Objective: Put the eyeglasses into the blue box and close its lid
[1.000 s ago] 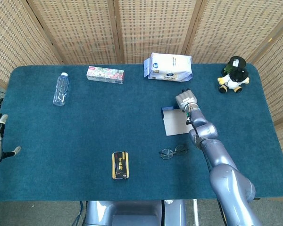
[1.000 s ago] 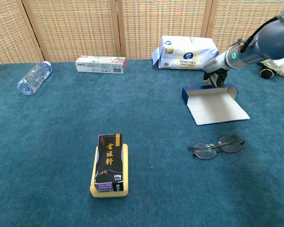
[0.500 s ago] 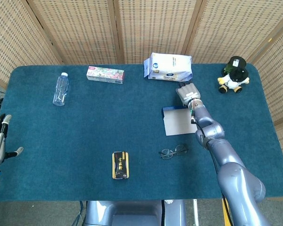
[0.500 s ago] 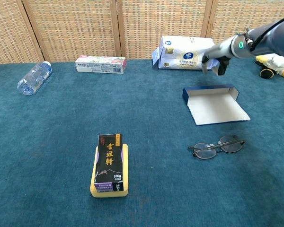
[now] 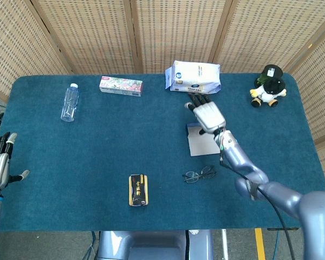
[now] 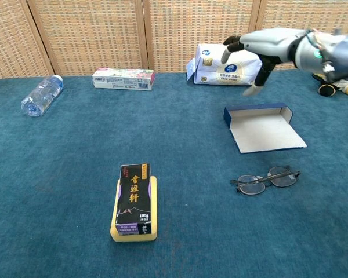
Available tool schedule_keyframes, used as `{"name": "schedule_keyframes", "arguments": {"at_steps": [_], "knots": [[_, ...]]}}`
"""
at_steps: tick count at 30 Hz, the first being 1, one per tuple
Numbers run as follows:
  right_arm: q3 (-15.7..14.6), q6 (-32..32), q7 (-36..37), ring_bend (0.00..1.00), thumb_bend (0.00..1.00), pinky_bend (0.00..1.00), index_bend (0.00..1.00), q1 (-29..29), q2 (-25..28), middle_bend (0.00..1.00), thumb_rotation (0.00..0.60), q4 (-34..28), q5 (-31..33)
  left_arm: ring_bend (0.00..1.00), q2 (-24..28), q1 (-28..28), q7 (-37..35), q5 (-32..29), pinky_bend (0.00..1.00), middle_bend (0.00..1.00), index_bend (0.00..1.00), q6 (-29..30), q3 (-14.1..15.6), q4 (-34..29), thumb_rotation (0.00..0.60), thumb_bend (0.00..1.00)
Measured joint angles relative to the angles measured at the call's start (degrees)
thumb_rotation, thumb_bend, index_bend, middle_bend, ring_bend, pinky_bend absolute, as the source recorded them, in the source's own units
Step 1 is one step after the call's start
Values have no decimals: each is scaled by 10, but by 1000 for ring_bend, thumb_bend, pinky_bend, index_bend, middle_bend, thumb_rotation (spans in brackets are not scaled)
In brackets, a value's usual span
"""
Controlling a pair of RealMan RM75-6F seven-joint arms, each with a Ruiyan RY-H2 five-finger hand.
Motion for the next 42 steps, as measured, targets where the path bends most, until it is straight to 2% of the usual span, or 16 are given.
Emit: {"name": "schedule_keyframes", "arguments": {"at_steps": [3, 6, 12, 15, 24, 32, 42], "knots": [[-21, 34, 13, 0, 227, 64, 276, -38, 53, 0, 600, -102, -44, 0, 1, 1, -4, 2, 0, 0, 0, 3, 0, -1, 600, 0], [-52, 61, 30, 0, 279, 64, 308, -70, 92, 0, 600, -151, -104, 0, 2, 2, -6, 4, 0, 0, 0, 5, 0, -3, 600, 0], [-118, 102, 77, 0, 369, 60, 362, -121, 115, 0, 600, -166, -201, 0, 4, 4, -4, 8, 0, 0, 0, 8, 2, -6, 600, 0], [-135, 111, 84, 0, 408, 60, 367, -139, 118, 0, 600, -167, -220, 0, 4, 4, -3, 12, 0, 0, 0, 11, 3, -7, 600, 0], [-142, 123, 105, 0, 465, 60, 377, -162, 81, 0, 600, -125, -240, 0, 5, 8, -4, 22, 0, 0, 0, 22, 5, -12, 600, 0], [-137, 116, 107, 0, 466, 60, 377, -164, 50, 0, 600, -105, -250, 0, 4, 9, -1, 23, 0, 0, 0, 25, 5, -13, 600, 0], [-139, 116, 94, 0, 466, 60, 379, -168, 6, 0, 600, -50, -270, 0, 4, 9, 1, 20, 0, 0, 0, 24, 4, -13, 600, 0]]}}
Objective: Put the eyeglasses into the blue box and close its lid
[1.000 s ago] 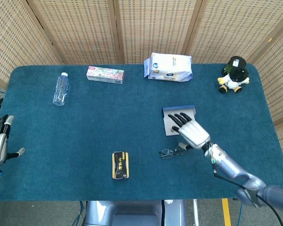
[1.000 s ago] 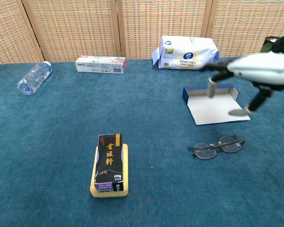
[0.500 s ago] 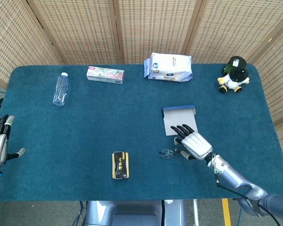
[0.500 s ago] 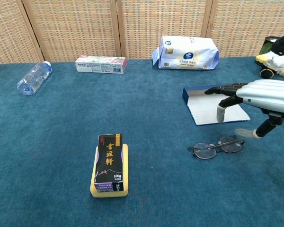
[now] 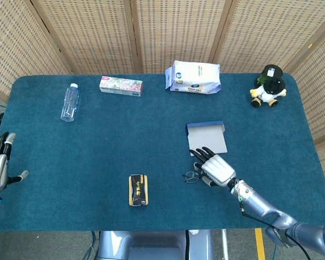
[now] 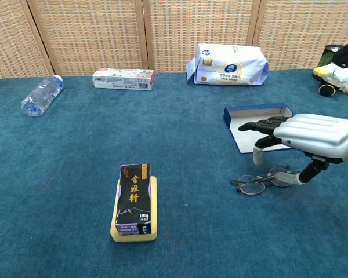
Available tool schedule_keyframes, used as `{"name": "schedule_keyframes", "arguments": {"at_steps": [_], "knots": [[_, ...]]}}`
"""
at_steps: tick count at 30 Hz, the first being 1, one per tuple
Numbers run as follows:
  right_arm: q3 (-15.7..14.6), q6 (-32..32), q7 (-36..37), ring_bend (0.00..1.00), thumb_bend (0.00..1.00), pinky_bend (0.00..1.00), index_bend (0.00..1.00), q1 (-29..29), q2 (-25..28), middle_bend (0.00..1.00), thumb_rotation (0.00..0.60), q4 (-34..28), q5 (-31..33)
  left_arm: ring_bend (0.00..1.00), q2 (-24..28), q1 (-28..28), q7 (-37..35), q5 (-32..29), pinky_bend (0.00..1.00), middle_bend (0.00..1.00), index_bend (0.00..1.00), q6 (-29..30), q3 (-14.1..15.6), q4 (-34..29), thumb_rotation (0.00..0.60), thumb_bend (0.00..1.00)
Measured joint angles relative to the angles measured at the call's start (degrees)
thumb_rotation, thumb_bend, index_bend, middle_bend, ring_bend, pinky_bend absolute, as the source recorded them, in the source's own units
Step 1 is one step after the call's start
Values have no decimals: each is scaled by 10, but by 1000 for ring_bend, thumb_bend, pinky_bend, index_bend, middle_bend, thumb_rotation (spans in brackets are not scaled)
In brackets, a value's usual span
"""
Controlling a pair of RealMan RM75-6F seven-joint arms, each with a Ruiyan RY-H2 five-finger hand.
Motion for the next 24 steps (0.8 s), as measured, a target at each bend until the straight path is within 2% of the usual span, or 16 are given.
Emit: {"name": "schedule_keyframes", "arguments": {"at_steps": [24], "knots": [[-13, 66, 24, 0, 466, 60, 412, -25, -80, 0, 600, 141, -53, 0, -2, -1, 7, -7, 0, 0, 0, -2, -1, 0, 600, 0]]}}
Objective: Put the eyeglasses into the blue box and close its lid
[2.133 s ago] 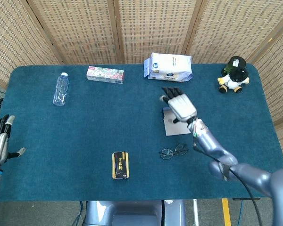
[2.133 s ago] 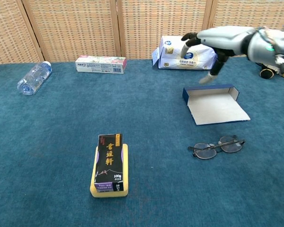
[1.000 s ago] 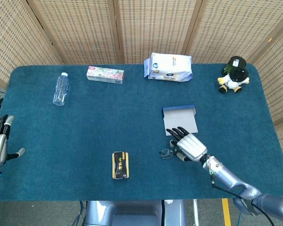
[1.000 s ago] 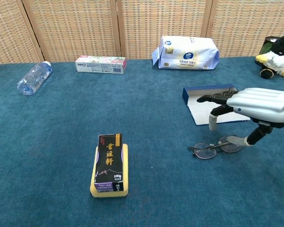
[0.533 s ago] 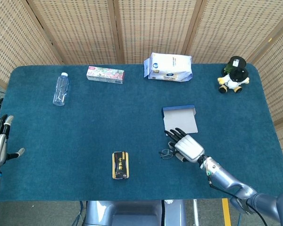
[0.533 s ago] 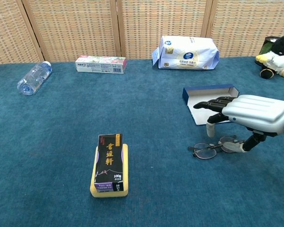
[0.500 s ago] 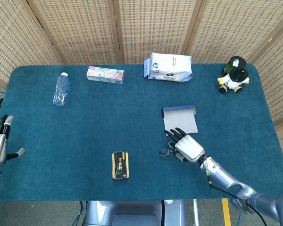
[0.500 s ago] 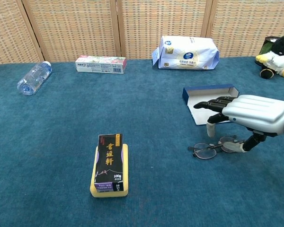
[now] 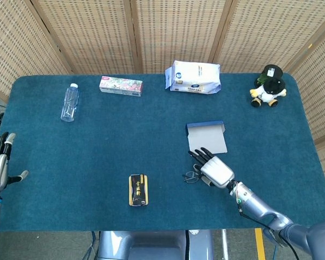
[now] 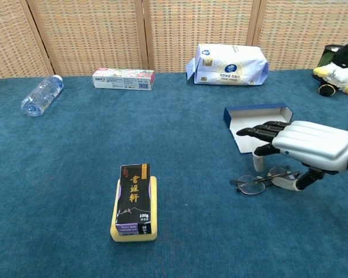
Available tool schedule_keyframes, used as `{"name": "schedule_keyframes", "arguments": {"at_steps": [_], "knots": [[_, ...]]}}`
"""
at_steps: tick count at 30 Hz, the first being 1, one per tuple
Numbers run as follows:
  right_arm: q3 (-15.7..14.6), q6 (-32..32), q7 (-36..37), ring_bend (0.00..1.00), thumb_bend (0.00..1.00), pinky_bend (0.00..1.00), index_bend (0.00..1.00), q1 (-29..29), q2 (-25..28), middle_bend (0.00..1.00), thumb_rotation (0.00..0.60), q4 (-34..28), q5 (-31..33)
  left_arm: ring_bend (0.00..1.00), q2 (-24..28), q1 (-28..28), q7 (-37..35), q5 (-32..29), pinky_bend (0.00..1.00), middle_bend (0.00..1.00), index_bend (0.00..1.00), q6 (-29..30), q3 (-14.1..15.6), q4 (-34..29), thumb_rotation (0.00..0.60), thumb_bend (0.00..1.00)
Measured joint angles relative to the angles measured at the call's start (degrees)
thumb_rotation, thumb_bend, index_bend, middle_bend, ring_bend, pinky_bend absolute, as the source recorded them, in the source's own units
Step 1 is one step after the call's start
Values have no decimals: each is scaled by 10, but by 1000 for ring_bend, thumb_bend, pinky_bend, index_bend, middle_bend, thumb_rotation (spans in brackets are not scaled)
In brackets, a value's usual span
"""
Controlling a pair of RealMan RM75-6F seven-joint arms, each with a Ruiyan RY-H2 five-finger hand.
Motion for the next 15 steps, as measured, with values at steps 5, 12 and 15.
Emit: {"name": "schedule_keyframes", "arguments": {"at_steps": [5, 12, 15], "knots": [[-4, 7, 5, 0, 466, 60, 412, -5, -7, 0, 600, 13, -5, 0, -1, 0, 1, 0, 0, 0, 0, -1, 1, 0, 600, 0], [-5, 8, 12, 0, 466, 60, 449, -8, -17, 9, 600, 28, -7, 0, -1, 0, 1, 0, 0, 0, 0, 0, 0, 0, 600, 0], [-3, 11, 12, 0, 466, 60, 492, -8, -23, 23, 600, 39, -7, 0, -1, 0, 2, -1, 0, 0, 0, 0, 0, 0, 600, 0]]}}
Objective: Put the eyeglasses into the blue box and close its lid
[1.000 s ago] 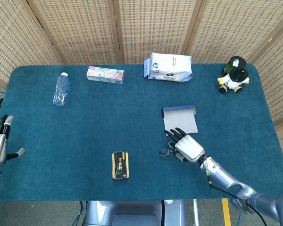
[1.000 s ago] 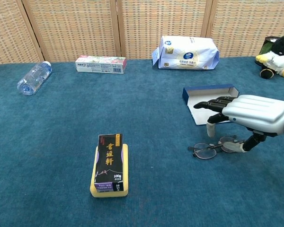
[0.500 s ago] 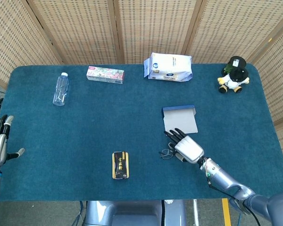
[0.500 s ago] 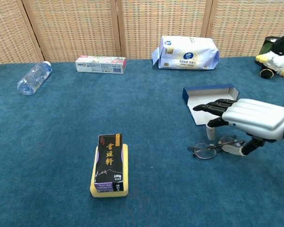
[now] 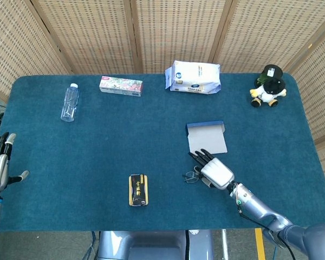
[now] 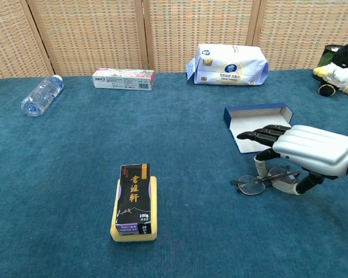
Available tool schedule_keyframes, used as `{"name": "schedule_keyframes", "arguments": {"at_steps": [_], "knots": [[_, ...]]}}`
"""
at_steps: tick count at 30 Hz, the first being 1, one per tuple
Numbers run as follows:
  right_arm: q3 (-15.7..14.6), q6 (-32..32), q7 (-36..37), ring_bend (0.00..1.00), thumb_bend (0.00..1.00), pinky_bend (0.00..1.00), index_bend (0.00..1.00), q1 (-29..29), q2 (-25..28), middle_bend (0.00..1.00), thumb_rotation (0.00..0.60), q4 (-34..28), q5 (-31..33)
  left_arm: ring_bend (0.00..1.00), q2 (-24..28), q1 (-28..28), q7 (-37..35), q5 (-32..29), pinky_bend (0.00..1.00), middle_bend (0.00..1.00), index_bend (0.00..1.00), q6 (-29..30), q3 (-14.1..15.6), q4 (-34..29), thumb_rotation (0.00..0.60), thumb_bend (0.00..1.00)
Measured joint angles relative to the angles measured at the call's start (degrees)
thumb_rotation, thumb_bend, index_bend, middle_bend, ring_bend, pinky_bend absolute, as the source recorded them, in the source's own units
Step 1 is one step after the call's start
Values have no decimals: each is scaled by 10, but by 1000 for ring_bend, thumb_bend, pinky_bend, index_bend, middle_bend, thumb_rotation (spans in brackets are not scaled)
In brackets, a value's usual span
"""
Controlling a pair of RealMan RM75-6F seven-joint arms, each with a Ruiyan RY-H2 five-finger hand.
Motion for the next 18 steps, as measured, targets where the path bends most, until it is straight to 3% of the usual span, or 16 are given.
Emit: {"name": "schedule_keyframes", "arguments": {"at_steps": [11, 18], "knots": [[3, 17, 11, 0, 531, 60, 608, -4, -14, 70, 600, 27, -3, 0, -1, -1, 1, -1, 0, 0, 0, -2, 0, 1, 600, 0], [9, 24, 17, 0, 543, 60, 615, -3, -18, 76, 600, 35, -2, 0, -1, -1, 0, -1, 0, 0, 0, -2, 0, 1, 600, 0]]}}
